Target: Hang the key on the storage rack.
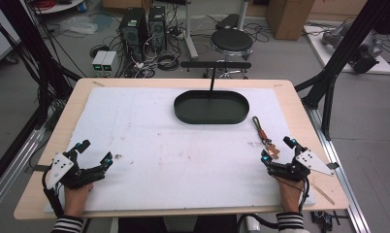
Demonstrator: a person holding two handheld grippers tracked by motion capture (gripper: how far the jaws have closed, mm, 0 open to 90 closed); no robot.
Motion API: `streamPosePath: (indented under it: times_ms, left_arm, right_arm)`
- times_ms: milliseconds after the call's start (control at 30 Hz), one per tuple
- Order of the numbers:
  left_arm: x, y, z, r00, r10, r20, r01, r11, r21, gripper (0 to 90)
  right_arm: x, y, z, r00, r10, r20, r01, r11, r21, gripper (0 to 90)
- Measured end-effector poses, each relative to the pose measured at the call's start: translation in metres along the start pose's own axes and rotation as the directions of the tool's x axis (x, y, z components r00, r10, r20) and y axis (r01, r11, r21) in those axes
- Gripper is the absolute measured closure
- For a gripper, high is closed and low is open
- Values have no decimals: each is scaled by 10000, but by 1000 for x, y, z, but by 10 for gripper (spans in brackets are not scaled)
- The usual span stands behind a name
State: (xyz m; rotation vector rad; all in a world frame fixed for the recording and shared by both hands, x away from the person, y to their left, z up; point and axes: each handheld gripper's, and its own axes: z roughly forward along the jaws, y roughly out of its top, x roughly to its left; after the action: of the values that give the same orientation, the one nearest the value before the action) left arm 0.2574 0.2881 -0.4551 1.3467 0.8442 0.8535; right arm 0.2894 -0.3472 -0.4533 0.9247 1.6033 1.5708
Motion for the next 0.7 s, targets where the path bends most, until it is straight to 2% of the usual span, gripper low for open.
streamPosePath:
  times_ms: [500,600,700]
  left_arm:
    - [0,0,0,10000,60,17,-60,10000,-26,79]
    - [0,0,0,10000,47,15,-47,10000,-8,79]
    - [0,0,0,10000,61,15,-61,10000,-7,79]
  right_arm:
    - [0,0,0,10000,12,-9,-12,10000,36,3]
    - [0,1,2,10000,40,-12,-40,9998,199,3]
    - [1,2,3,9998,-185,60,183,9993,312,3]
